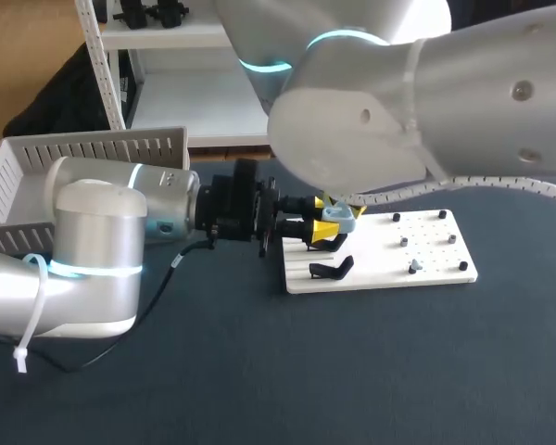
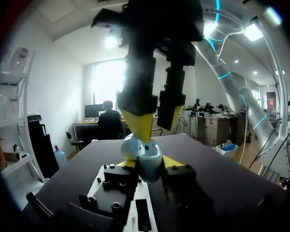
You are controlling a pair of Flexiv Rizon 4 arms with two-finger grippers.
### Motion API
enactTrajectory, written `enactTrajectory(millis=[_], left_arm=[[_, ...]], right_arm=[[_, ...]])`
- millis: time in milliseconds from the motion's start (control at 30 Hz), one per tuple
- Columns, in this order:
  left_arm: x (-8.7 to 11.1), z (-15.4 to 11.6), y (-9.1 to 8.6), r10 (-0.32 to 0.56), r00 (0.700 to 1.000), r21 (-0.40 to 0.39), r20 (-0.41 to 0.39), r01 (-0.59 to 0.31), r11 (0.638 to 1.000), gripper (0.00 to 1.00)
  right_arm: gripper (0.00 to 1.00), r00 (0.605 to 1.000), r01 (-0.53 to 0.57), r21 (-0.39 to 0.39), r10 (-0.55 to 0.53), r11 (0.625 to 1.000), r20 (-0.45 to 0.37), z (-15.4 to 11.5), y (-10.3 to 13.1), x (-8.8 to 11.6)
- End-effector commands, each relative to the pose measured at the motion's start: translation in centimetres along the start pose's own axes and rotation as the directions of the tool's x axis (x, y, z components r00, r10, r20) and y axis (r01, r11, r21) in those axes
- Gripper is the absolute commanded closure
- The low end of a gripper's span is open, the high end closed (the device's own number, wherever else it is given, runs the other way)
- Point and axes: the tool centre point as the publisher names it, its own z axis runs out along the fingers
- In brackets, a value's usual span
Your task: Pick up each earbud case from the left stands, insert the matching earbuds, close the lid, and place the case in the box.
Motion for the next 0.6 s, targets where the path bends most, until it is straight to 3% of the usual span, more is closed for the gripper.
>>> enactTrajectory(millis=[33, 200, 333, 500, 600], left_arm=[[0.0, 0.1, -0.1, 0.001, 1.000, 0.006, 0.002, -0.001, 1.000, 1.00], [0.0, 0.1, -0.1, 0.001, 1.000, 0.006, 0.002, -0.001, 1.000, 1.00], [0.0, 0.1, -0.1, 0.001, 1.000, 0.006, 0.002, -0.001, 1.000, 1.00], [0.0, 0.1, -0.1, 0.001, 1.000, 0.006, 0.002, -0.001, 1.000, 1.00], [-0.8, 0.6, 0.3, 0.056, 0.998, -0.005, 0.017, -0.056, 0.998, 1.00]], right_arm=[[0.58, 1.000, 0.001, -0.037, -0.002, 0.999, -0.013, -1.1, -0.8, -0.2], [0.60, 0.996, 0.011, -0.129, -0.022, 0.992, -0.084, -2.4, -2.1, -1.1], [0.68, 0.998, 0.004, -0.194, -0.017, 0.981, -0.067, -2.3, -3.3, -3.2], [0.62, 0.998, 0.012, -0.250, -0.029, 0.968, -0.063, -1.2, -4.5, -5.9], [0.60, 0.997, 0.006, -0.258, -0.025, 0.966, -0.071, -0.3, -5.2, -7.7]])
